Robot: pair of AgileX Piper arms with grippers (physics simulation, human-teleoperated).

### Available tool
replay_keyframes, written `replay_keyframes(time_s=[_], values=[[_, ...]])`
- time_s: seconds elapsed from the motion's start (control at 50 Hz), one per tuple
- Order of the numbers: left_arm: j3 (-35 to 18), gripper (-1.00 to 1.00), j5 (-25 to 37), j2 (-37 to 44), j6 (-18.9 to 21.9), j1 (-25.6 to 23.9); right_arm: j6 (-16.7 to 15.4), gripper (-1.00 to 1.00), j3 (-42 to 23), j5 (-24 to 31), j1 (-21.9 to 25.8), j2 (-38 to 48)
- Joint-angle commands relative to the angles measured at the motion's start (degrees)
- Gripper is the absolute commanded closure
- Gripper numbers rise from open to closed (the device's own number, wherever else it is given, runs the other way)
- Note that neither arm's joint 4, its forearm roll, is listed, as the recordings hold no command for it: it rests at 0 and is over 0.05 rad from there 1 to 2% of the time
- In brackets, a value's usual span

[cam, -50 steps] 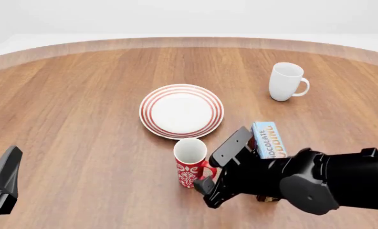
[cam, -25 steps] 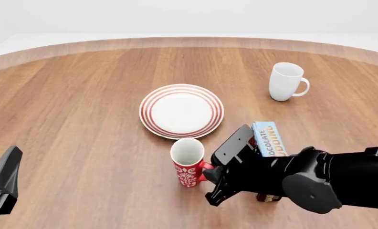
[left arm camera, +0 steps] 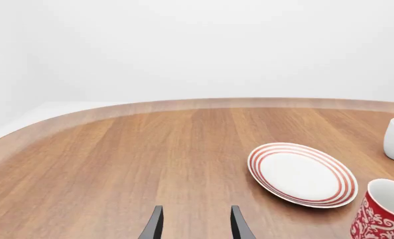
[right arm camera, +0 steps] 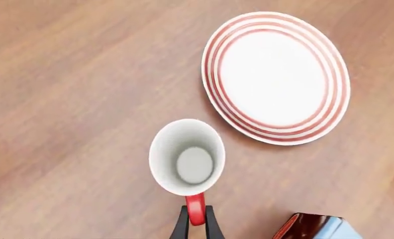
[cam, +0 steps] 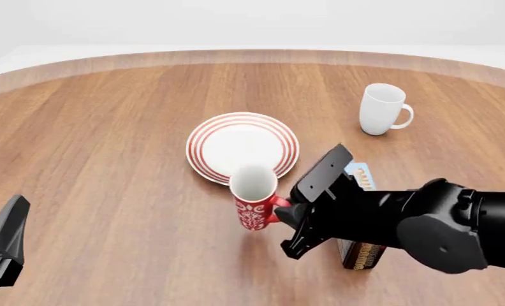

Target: Pick up the red mug and put it on the plate

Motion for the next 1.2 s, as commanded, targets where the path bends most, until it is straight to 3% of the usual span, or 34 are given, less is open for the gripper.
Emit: replay_keyframes(time_s=[0.02, 0.52, 0.68, 1.1, 1.2], values=[[0.0, -1.0, 0.0, 0.0, 0.0, 0.0, -2.0, 1.0, -2.6, 4.9, -0.6, -4.6], [0.0, -1.0, 0.0, 0.0, 0.0, 0.0, -4.1, 1.0, -7.8, 7.9, -5.7, -7.2], [0.0, -1.0, 0.0, 0.0, 0.0, 0.0, -3.7, 1.0, -9.4, 5.5, -9.5, -4.7], [0.0, -1.0, 0.0, 0.0, 0.0, 0.0, -4.7, 1.0, -13.5, 0.0, -12.8, 2.5], [0.0, -1.0, 0.0, 0.0, 0.0, 0.0, -5.5, 1.0, -15.5, -2.7, -15.4, 5.4]])
